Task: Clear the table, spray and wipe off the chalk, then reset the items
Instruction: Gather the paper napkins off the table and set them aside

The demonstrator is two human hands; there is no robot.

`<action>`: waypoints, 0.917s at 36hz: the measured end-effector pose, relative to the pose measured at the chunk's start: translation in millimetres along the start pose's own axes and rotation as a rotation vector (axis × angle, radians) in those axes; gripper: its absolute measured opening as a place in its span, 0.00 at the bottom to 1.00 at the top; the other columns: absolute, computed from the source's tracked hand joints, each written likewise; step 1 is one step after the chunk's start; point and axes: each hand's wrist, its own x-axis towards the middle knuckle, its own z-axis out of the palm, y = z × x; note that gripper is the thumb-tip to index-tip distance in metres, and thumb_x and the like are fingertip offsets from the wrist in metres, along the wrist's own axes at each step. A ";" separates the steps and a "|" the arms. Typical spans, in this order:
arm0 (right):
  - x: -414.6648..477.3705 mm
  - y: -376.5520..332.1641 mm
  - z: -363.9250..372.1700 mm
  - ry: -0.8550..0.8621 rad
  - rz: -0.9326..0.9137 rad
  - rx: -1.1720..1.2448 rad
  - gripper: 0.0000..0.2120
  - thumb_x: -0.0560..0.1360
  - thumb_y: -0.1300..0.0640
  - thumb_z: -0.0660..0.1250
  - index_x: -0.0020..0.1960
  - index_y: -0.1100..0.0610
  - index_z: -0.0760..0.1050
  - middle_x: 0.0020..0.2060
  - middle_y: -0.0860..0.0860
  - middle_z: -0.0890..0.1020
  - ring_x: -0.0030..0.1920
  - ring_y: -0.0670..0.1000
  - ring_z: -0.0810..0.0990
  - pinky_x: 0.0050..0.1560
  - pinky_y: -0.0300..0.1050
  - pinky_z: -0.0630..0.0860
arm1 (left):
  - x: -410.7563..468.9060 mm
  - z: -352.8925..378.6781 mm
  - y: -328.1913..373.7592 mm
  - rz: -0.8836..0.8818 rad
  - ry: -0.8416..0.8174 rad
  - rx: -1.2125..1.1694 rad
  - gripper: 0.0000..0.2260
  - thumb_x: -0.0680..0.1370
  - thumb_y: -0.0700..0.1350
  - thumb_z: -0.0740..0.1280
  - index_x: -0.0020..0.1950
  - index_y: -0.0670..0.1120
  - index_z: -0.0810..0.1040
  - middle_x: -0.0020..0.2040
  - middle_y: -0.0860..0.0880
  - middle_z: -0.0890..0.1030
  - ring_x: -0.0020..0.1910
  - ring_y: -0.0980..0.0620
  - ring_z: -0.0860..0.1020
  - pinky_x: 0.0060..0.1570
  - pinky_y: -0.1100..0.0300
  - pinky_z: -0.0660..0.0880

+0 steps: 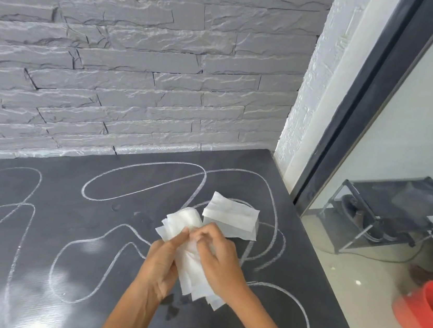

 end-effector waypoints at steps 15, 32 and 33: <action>115.2 111.8 -71.2 0.204 0.361 -0.402 0.04 0.76 0.61 0.63 0.48 0.59 0.76 0.47 0.52 0.80 0.48 0.52 0.77 0.46 0.41 0.70 | 19.4 -9.3 10.2 -0.003 0.029 0.018 0.09 0.79 0.41 0.62 0.46 0.41 0.81 0.38 0.45 0.85 0.36 0.49 0.84 0.43 0.52 0.77; 164.6 140.2 -65.0 -0.022 0.346 -0.986 0.08 0.78 0.58 0.62 0.53 0.59 0.77 0.52 0.56 0.78 0.54 0.57 0.75 0.54 0.51 0.73 | 44.3 -31.2 11.6 -0.058 -0.027 -0.036 0.13 0.80 0.43 0.60 0.48 0.42 0.85 0.49 0.42 0.85 0.46 0.48 0.85 0.36 0.59 0.80; 164.6 141.8 -64.0 -0.031 0.350 -0.996 0.08 0.79 0.59 0.61 0.53 0.60 0.77 0.52 0.56 0.78 0.54 0.57 0.75 0.54 0.51 0.73 | 45.0 -31.5 11.4 -0.058 -0.028 -0.045 0.14 0.80 0.43 0.60 0.46 0.43 0.85 0.48 0.42 0.85 0.45 0.48 0.85 0.35 0.60 0.80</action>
